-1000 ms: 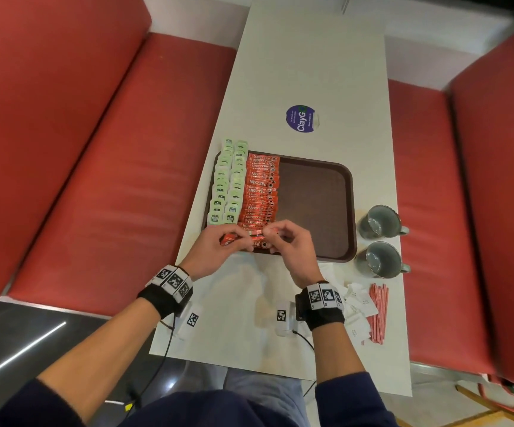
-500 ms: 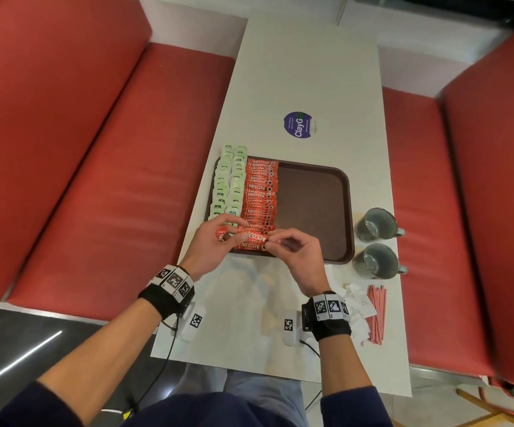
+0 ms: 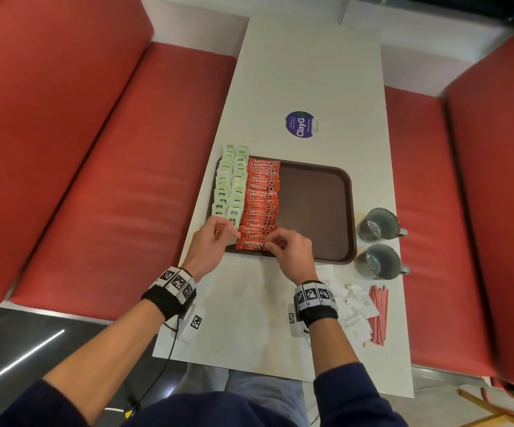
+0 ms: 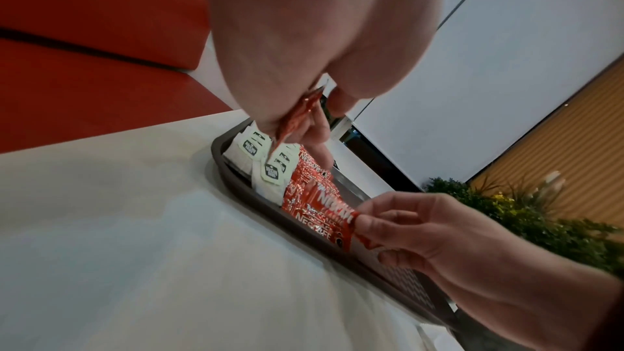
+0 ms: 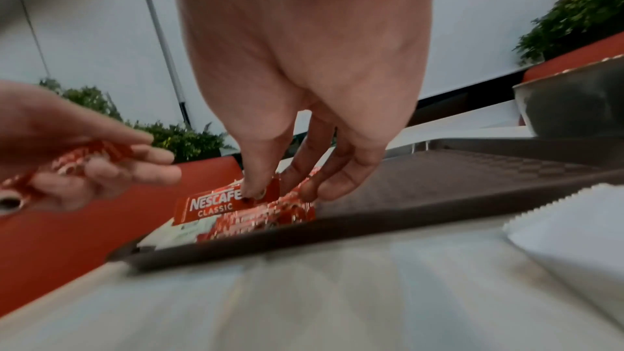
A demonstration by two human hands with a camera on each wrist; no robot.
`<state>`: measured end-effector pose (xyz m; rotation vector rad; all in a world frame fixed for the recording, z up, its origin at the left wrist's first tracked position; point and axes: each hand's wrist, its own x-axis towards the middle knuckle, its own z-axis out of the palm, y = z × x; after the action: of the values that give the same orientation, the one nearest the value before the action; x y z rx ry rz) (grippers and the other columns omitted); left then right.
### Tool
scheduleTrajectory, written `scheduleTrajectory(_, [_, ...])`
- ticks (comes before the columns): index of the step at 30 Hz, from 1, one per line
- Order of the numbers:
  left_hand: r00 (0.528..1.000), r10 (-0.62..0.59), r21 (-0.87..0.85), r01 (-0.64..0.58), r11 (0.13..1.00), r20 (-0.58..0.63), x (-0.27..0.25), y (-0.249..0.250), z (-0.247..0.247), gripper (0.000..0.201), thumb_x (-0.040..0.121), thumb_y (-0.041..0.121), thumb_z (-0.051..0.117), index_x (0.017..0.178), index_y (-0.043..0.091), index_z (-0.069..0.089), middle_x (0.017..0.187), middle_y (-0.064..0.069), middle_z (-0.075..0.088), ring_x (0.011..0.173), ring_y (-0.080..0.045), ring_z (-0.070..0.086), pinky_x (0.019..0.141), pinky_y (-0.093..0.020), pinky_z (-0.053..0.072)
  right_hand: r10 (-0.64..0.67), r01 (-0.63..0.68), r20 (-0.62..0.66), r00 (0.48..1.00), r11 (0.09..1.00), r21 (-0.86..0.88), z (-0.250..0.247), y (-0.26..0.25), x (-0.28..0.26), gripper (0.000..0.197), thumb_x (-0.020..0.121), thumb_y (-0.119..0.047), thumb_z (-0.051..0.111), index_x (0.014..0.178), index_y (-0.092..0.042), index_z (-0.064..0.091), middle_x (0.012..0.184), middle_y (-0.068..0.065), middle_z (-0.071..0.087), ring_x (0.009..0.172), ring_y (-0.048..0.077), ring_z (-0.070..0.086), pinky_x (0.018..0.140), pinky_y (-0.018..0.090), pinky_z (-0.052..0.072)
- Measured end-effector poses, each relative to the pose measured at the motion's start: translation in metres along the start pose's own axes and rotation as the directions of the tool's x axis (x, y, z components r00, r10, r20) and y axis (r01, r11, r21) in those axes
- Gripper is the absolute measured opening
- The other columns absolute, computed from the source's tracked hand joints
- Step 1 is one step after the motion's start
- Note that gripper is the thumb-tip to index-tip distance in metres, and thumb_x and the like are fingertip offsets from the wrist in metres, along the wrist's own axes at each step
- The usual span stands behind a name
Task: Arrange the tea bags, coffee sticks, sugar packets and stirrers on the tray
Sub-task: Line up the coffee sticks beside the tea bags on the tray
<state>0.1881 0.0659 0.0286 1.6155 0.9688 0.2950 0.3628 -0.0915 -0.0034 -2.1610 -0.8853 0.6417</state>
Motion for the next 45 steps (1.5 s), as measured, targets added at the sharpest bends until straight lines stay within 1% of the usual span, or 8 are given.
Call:
scheduleTrajectory(3, [1.0, -0.01, -0.036, 0.01, 0.999, -0.008, -0.003, -0.001, -0.003, 0.029, 0.118, 0.028, 0.04, 0.114, 0.015, 0.066, 0.096, 0.011, 0.082, 0.076, 0.0, 0.057, 0.057, -0.016, 0.044, -0.004, 0.006, 0.013, 1.0, 0.989, -0.15, 0.017, 0.009, 0.006, 0.006, 0.095, -0.031, 0.084, 0.101, -0.032, 0.082, 0.103, -0.008, 0.072, 0.099, 0.014, 0.065, 0.092, 0.038, 0.058])
scheduleTrajectory(6, [1.0, 0.006, -0.104, -0.003, 0.995, 0.026, -0.003, -0.005, -0.004, 0.037, 0.119, 0.029, 0.033, 0.114, 0.014, 0.066, 0.099, 0.001, 0.083, 0.076, -0.017, 0.055, 0.062, -0.033, 0.046, -0.014, 0.025, 0.043, 0.999, 0.962, -0.271, 0.026, 0.012, 0.009, 0.009, 0.098, -0.033, 0.08, 0.107, -0.033, 0.084, 0.112, -0.004, 0.073, 0.108, 0.024, 0.062, 0.096, 0.045, 0.054])
scheduleTrajectory(11, [0.999, 0.002, -0.178, 0.007, 0.984, 0.053, -0.001, -0.005, -0.002, 0.034, 0.119, 0.026, 0.033, 0.115, 0.014, 0.064, 0.083, -0.009, 0.076, 0.065, -0.02, 0.056, 0.063, -0.036, 0.046, -0.078, 0.072, -0.004, 0.997, 0.934, -0.35, 0.022, 0.001, 0.009, 0.011, 0.099, -0.035, 0.078, 0.109, -0.032, 0.081, 0.113, -0.001, 0.072, 0.105, 0.027, 0.058, 0.088, 0.044, 0.054])
scheduleTrajectory(16, [0.998, -0.038, -0.218, 0.048, 0.975, 0.052, 0.0, -0.003, 0.002, 0.034, 0.118, 0.042, 0.037, 0.118, 0.018, 0.061, 0.076, -0.004, 0.058, 0.056, -0.008, 0.041, 0.056, -0.033, 0.03, -0.099, 0.11, 0.047, 0.994, 0.904, -0.412, 0.026, -0.011, 0.008, 0.005, 0.099, -0.035, 0.077, 0.103, -0.034, 0.08, 0.111, -0.006, 0.075, 0.101, 0.026, 0.057, 0.084, 0.045, 0.051])
scheduleTrajectory(31, [0.994, -0.102, -0.245, 0.111, 0.963, 0.05, 0.001, 0.001, 0.005, 0.033, 0.116, 0.036, 0.047, 0.116, 0.006, 0.06, 0.081, -0.001, 0.059, 0.053, -0.001, 0.046, 0.05, -0.016, 0.036, -0.079, 0.071, -0.005, 0.997, 0.916, -0.395, 0.029, -0.007, 0.012, 0.003, 0.101, -0.023, 0.074, 0.102, -0.023, 0.078, 0.11, 0.001, 0.07, 0.105, 0.028, 0.056, 0.078, 0.039, 0.051])
scheduleTrajectory(36, [0.993, 0.101, 0.157, -0.109, 0.982, 0.058, 0.007, -0.009, 0.006, 0.01, 0.11, 0.024, 0.061, 0.115, 0.019, 0.069, 0.103, 0.005, 0.068, 0.086, 0.001, 0.063, 0.075, -0.012, 0.044, -0.091, 0.057, -0.063, 0.994, 0.91, -0.41, 0.032, -0.01, 0.012, 0.023, 0.091, -0.022, 0.085, 0.108, -0.022, 0.068, 0.113, 0.001, 0.059, 0.103, 0.027, 0.054, 0.078, 0.04, 0.055])
scheduleTrajectory(40, [0.958, 0.177, 0.443, -0.262, 0.857, 0.224, 0.012, -0.015, 0.022, 0.012, 0.104, 0.016, 0.068, 0.116, 0.016, 0.069, 0.103, 0.005, 0.051, 0.094, -0.014, 0.055, 0.088, -0.026, 0.043, -0.081, 0.05, -0.06, 0.995, 0.914, -0.402, 0.033, -0.01, 0.01, 0.027, 0.092, -0.021, 0.083, 0.112, -0.021, 0.065, 0.115, 0.002, 0.055, 0.105, 0.026, 0.051, 0.076, 0.043, 0.057])
scheduleTrajectory(45, [0.919, 0.248, 0.649, -0.393, 0.652, 0.308, 0.029, -0.004, 0.041, 0.016, 0.104, 0.012, 0.067, 0.119, 0.008, 0.063, 0.12, -0.01, 0.06, 0.105, -0.03, 0.063, 0.085, -0.041, 0.053, -0.053, 0.029, -0.053, 0.997, 0.923, -0.383, 0.034, -0.008, 0.011, 0.029, 0.094, -0.021, 0.082, 0.118, -0.021, 0.066, 0.12, 0.003, 0.056, 0.108, 0.026, 0.05, 0.079, 0.045, 0.059])
